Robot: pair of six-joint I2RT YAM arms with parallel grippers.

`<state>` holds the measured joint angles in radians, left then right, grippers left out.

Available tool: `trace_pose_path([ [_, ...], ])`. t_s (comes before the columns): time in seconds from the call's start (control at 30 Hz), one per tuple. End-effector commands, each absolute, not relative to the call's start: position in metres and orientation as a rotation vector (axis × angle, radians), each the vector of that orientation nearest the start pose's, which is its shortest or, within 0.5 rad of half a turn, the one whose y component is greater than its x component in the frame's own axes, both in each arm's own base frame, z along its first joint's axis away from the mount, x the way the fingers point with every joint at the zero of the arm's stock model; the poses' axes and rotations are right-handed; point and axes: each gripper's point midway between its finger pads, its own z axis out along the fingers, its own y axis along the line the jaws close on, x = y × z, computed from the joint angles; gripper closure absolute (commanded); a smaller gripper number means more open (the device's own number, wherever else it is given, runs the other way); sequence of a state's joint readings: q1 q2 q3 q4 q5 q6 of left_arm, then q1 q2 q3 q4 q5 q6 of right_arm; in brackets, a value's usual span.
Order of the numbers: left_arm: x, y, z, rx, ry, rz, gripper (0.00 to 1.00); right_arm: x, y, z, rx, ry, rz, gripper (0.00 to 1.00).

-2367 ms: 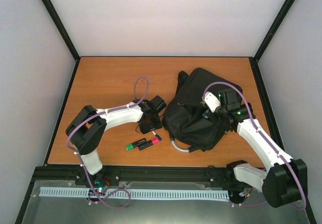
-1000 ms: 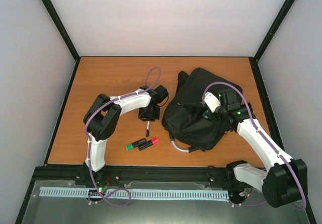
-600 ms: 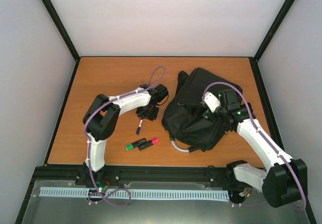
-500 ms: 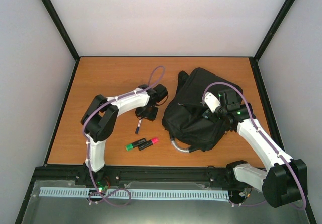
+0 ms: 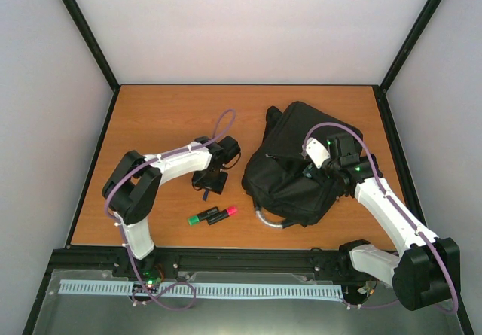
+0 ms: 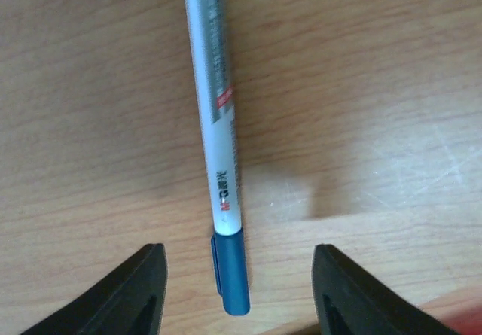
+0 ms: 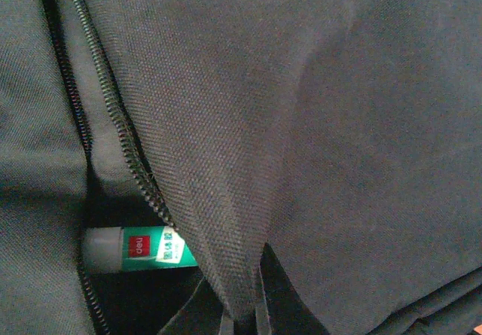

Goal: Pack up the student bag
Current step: Adjust the stationery at the center of the board, then pick up the stationery from the center of the board.

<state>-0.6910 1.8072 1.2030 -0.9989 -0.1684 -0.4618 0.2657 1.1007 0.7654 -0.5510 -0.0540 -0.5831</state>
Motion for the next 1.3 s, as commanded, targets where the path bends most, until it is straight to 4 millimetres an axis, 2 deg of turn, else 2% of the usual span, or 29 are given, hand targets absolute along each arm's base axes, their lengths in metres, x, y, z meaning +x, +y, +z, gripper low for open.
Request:
trace_pose_path([
  [0.0, 0.274, -0.191, 0.049, 0.375, 2.975, 0.131, 0.51, 0.293, 0.102, 0.144, -1.055, 2.179, -0.004, 0.97],
  [0.07, 0.277, -0.19, 0.045, 0.377, 2.981, 0.164, 0.57, 0.293, 0.102, 0.144, -1.053, 2.178, -0.005, 0.97],
  [0.2, 0.286, -0.178, 0.037, 0.327, 2.977, 0.326, 0.58, 0.293, 0.101, 0.145, -1.053, 2.178, -0.007, 0.97],
  [0.57, 0.291, -0.181, 0.021, 0.275, 2.996, 0.343, 0.66, 0.293, 0.102, 0.143, -1.058, 2.182, -0.004, 0.97],
  [0.83, 0.281, -0.184, 0.013, 0.286, 3.041, 0.274, 0.81, 0.293, 0.102, 0.142, -1.058, 2.184, -0.006, 0.97],
  [0.9, 0.279, -0.185, 0.01, 0.289, 3.049, 0.265, 0.86, 0.294, 0.102, 0.142, -1.055, 2.184, -0.005, 0.97],
  [0.97, 0.278, -0.184, 0.007, 0.283, 3.054, 0.271, 0.95, 0.294, 0.102, 0.142, -1.056, 2.185, -0.004, 0.97],
  [1.1, 0.287, -0.175, 0.024, 0.224, 2.977, 0.332, 0.99, 0.293, 0.102, 0.14, -1.058, 2.192, 0.001, 0.97],
  [1.27, 0.292, -0.184, 0.063, 0.237, 2.917, 0.214, 0.99, 0.295, 0.101, 0.139, -1.053, 2.198, -0.012, 0.97],
])
